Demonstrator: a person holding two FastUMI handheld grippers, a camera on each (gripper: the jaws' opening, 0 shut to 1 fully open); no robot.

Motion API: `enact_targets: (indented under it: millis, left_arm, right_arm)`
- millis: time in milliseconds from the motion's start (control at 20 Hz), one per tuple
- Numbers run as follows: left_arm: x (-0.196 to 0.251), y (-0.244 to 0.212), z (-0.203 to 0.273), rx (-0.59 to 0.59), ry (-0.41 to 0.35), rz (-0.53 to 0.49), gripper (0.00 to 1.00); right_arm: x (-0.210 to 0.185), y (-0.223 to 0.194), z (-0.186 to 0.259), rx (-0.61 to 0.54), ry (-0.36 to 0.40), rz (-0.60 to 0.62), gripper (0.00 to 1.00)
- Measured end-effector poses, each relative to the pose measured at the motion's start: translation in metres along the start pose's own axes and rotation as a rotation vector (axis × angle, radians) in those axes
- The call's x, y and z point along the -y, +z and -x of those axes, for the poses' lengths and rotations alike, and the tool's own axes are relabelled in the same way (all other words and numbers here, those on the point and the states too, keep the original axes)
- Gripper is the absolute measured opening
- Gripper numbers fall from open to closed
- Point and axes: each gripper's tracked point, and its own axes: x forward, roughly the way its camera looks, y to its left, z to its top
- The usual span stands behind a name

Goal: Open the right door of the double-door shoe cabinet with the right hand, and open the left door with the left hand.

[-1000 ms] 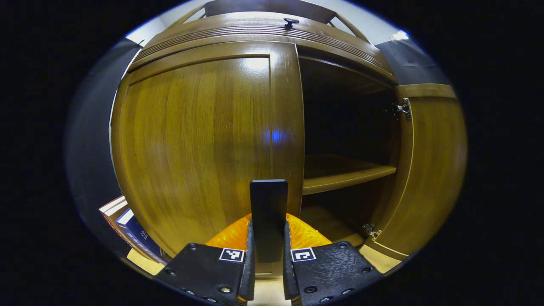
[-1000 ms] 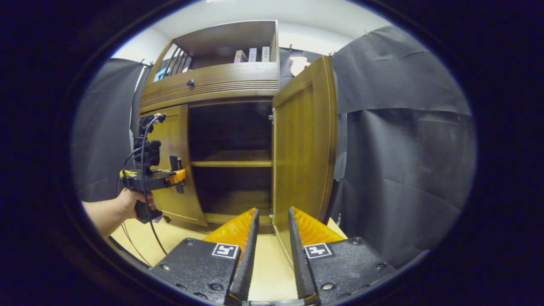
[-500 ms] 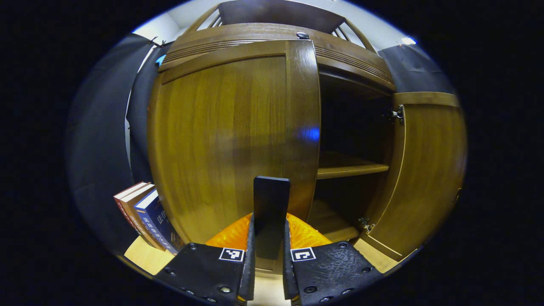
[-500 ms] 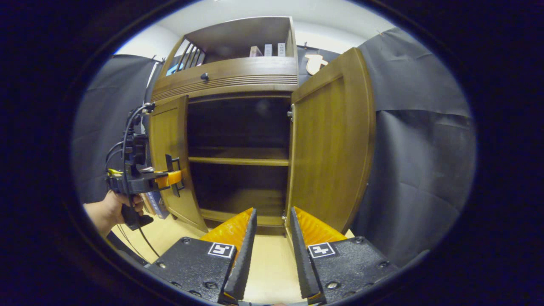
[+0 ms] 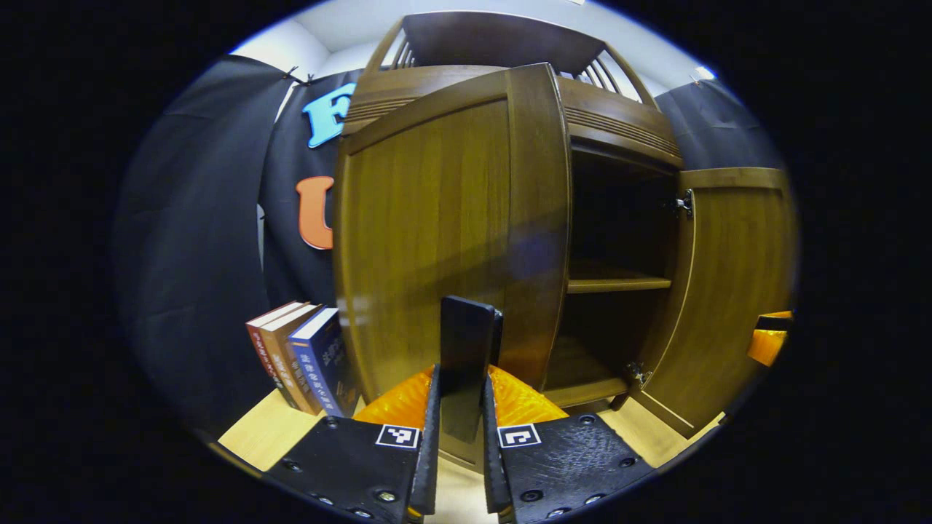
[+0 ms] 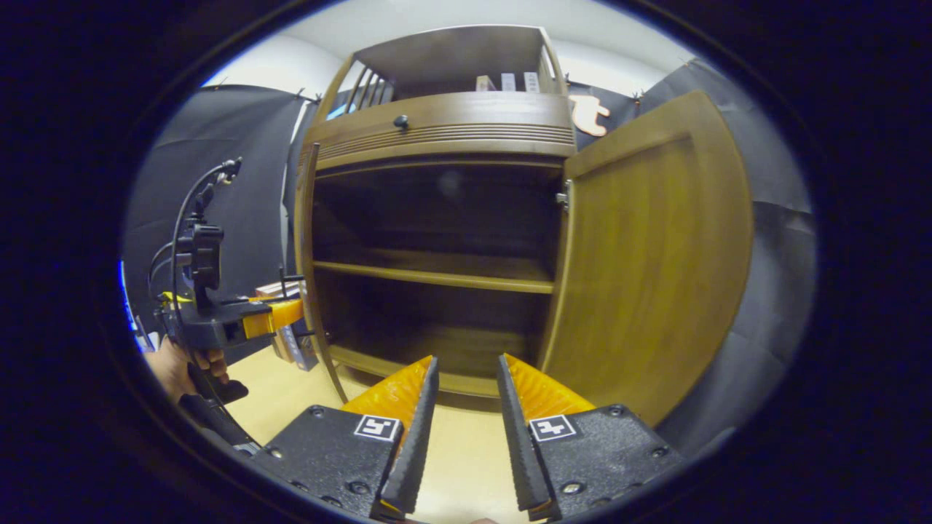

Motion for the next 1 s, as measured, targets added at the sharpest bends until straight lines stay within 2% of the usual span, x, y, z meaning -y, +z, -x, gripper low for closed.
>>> enact_targets:
  millis: [100, 200, 300, 600, 650, 700, 750, 800, 850, 1000]
  left_arm:
    - [-0.017, -0.003, 0.014, 0.002, 0.038, -0.003, 0.25]
    - [-0.033, -0.004, 0.028, 0.005, 0.076, -0.011, 0.25]
    - [-0.045, -0.005, 0.035, -0.001, 0.098, -0.002, 0.25]
    - [-0.08, -0.008, 0.054, 0.002, 0.149, 0.025, 0.25]
    - [-0.085, -0.007, 0.056, 0.006, 0.153, 0.026, 0.25]
    - [-0.091, -0.007, 0.059, 0.006, 0.16, 0.026, 0.25]
    - [-0.099, -0.006, 0.062, 0.013, 0.169, 0.022, 0.25]
    - [-0.106, -0.003, 0.064, 0.022, 0.177, 0.016, 0.25]
    - [-0.113, -0.001, 0.066, 0.031, 0.178, 0.009, 0.25]
    - [-0.136, 0.004, 0.072, 0.045, 0.172, -0.003, 0.22]
  right_arm:
    - [-0.011, 0.0, -0.007, -0.003, 0.028, 0.017, 0.54]
    - [-0.017, 0.001, -0.012, -0.004, 0.042, 0.025, 0.58]
    - [-0.023, 0.001, -0.015, -0.007, 0.055, 0.031, 0.7]
    - [-0.036, 0.0, -0.023, -0.01, 0.087, 0.048, 0.71]
    - [-0.037, 0.001, -0.025, -0.011, 0.085, 0.051, 0.65]
    - [-0.037, 0.002, -0.027, -0.013, 0.084, 0.051, 0.71]
    - [-0.038, 0.004, -0.028, -0.013, 0.082, 0.05, 0.71]
    - [-0.038, 0.004, -0.029, -0.013, 0.081, 0.049, 0.66]
    - [-0.039, 0.004, -0.031, -0.015, 0.082, 0.049, 0.71]
    - [-0.045, 0.003, -0.031, -0.009, 0.111, 0.054, 0.72]
